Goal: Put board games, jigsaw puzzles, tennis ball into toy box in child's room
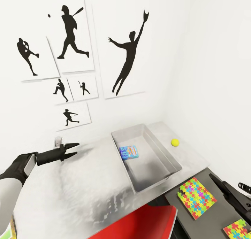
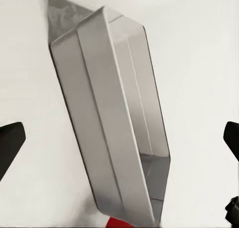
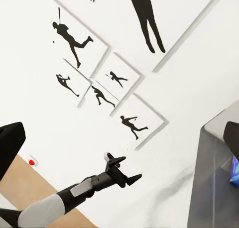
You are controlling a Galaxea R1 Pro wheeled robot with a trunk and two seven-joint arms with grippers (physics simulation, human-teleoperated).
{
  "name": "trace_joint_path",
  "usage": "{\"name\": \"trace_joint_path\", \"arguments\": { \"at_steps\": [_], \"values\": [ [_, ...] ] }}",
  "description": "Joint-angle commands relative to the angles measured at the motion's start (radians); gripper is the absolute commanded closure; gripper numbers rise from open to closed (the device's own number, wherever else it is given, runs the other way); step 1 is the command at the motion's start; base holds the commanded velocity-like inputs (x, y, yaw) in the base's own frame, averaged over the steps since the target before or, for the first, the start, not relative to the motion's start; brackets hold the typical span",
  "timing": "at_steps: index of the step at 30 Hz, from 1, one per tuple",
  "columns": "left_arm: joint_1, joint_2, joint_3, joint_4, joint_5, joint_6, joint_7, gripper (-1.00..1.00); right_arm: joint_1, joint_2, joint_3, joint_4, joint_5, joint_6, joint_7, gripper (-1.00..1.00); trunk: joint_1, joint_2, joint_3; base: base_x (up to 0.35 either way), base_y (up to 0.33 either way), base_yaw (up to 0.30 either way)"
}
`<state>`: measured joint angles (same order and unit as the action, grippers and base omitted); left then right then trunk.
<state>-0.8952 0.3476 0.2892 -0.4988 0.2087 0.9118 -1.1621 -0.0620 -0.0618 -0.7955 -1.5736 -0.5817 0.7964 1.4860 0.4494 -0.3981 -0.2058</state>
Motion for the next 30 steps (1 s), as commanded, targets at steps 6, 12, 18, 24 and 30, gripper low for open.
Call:
{"name": "trace_joint_path", "arguments": {
  "at_steps": [6, 12, 18, 24, 30],
  "values": [
    [0.091, 0.015, 0.000, -0.002, -0.002, -0.064, -0.106, -1.00, -0.001, 0.001, 0.002, 0.000, -0.001, -0.006, 0.000, -1.00, 0.001, -0.002, 0.008, 0.000, 0.000, 0.000],
    [0.173, 0.036, -0.001, -0.003, -0.003, -0.139, -0.164, -1.00, -0.001, 0.002, 0.007, -0.001, -0.001, -0.014, -0.003, -1.00, 0.001, -0.002, 0.018, 0.000, 0.000, 0.000],
    [0.214, 0.046, -0.002, -0.003, -0.002, -0.180, -0.183, -1.00, -0.001, 0.003, 0.009, -0.001, -0.001, -0.031, -0.004, -1.00, 0.001, -0.002, 0.027, 0.000, 0.000, 0.000],
    [0.225, 0.048, -0.003, -0.005, -0.002, -0.192, -0.199, -1.00, -0.001, 0.008, 0.010, 0.000, 0.000, -0.040, -0.004, -1.00, 0.001, -0.002, 0.037, 0.000, 0.000, 0.000],
    [0.232, 0.045, -0.016, -0.005, -0.005, -0.201, -0.211, -1.00, -0.001, 0.013, 0.010, 0.000, 0.000, -0.043, -0.005, -1.00, 0.001, -0.002, 0.047, 0.000, 0.000, 0.000]
  ]
}}
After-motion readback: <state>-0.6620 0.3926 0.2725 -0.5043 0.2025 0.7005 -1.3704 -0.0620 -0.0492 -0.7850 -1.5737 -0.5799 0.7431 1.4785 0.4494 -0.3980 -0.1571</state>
